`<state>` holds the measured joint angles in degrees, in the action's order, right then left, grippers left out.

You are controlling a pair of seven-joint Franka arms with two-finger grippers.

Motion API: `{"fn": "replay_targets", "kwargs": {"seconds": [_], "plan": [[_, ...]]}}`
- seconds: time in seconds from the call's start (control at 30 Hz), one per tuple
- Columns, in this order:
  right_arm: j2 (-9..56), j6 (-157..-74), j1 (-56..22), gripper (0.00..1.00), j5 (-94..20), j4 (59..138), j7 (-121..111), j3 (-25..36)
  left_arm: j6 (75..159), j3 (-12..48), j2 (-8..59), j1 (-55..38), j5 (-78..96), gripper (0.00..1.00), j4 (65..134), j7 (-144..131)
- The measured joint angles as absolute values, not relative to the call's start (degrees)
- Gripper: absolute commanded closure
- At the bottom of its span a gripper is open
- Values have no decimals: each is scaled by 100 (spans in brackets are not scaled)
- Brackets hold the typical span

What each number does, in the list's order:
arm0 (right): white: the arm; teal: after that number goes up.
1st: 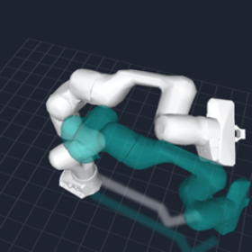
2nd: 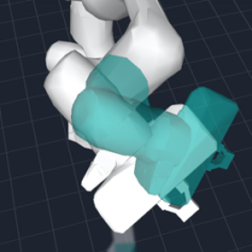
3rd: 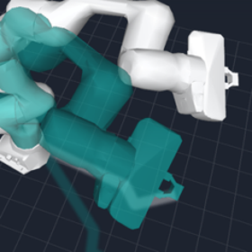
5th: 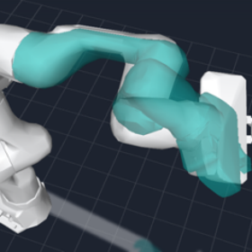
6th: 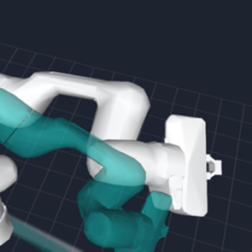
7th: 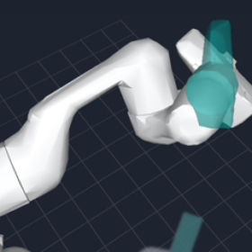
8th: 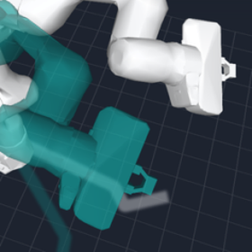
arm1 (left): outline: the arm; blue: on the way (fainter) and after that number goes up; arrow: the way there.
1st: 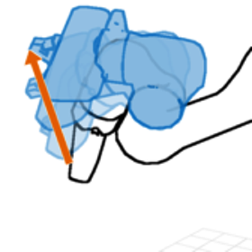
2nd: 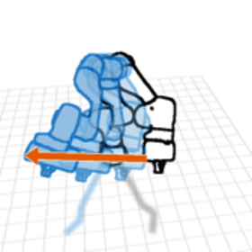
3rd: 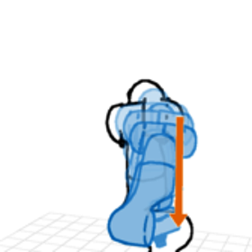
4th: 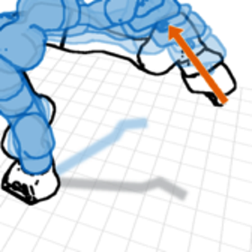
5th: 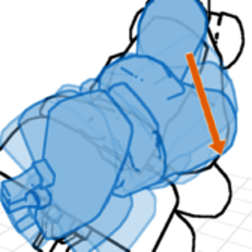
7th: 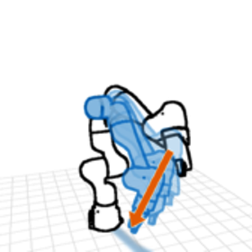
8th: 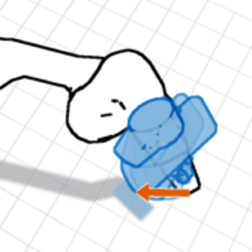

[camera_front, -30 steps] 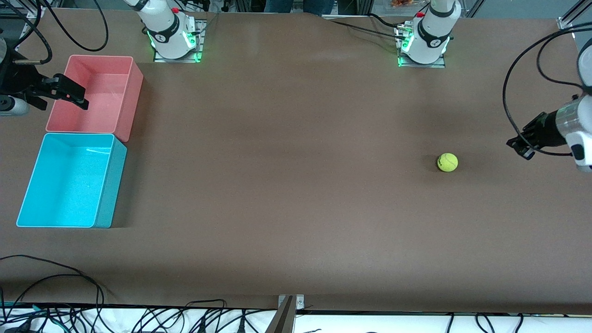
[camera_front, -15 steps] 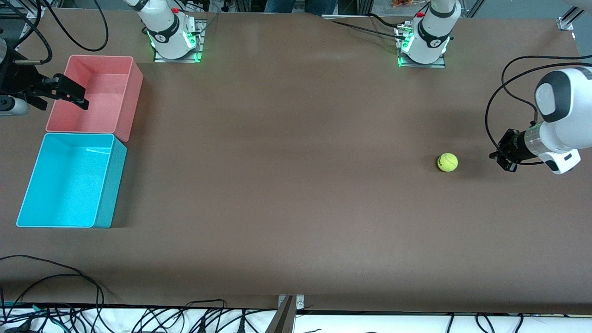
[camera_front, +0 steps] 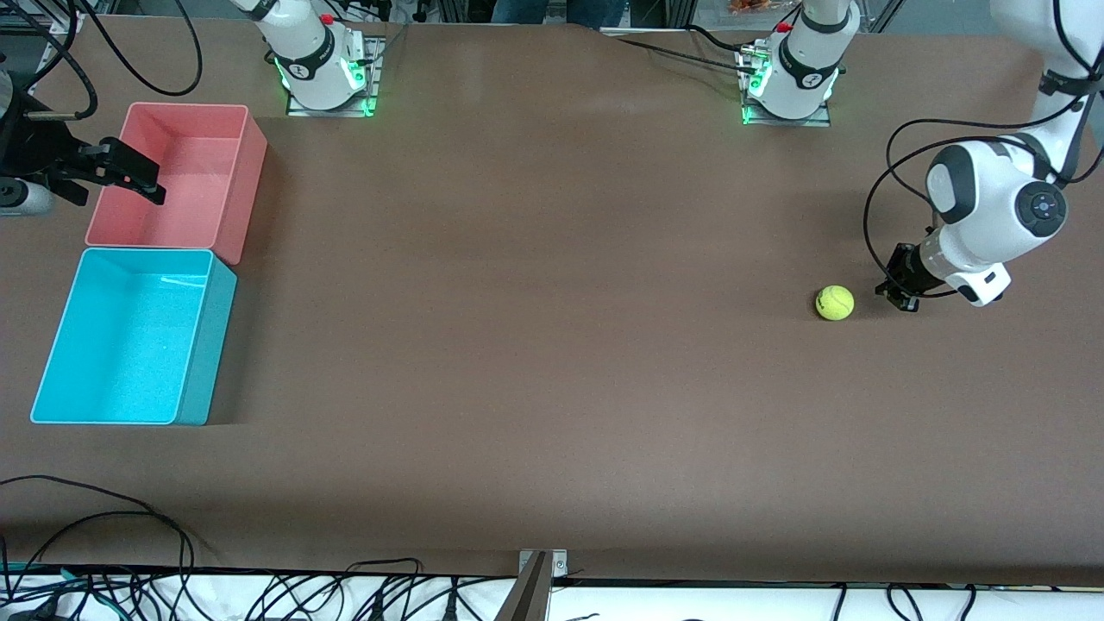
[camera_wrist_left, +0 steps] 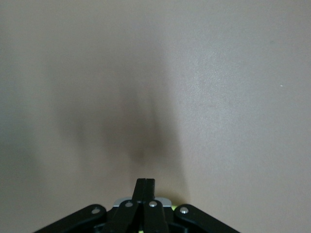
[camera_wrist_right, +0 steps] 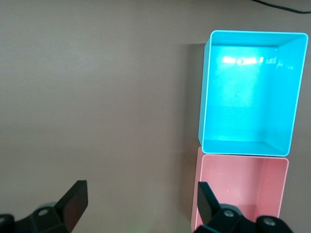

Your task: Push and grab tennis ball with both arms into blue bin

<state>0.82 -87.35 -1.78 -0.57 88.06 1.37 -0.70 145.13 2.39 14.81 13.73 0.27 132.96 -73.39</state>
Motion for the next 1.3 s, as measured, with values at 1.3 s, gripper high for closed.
{"fn": "replay_targets", "kwargs": {"seconds": [1.3], "plan": [[82, -8735, -178, 0, -57, 8807, 137, -70, 15390, 335, 2009, 2231, -2018, 100, 13269, -7989]]}}
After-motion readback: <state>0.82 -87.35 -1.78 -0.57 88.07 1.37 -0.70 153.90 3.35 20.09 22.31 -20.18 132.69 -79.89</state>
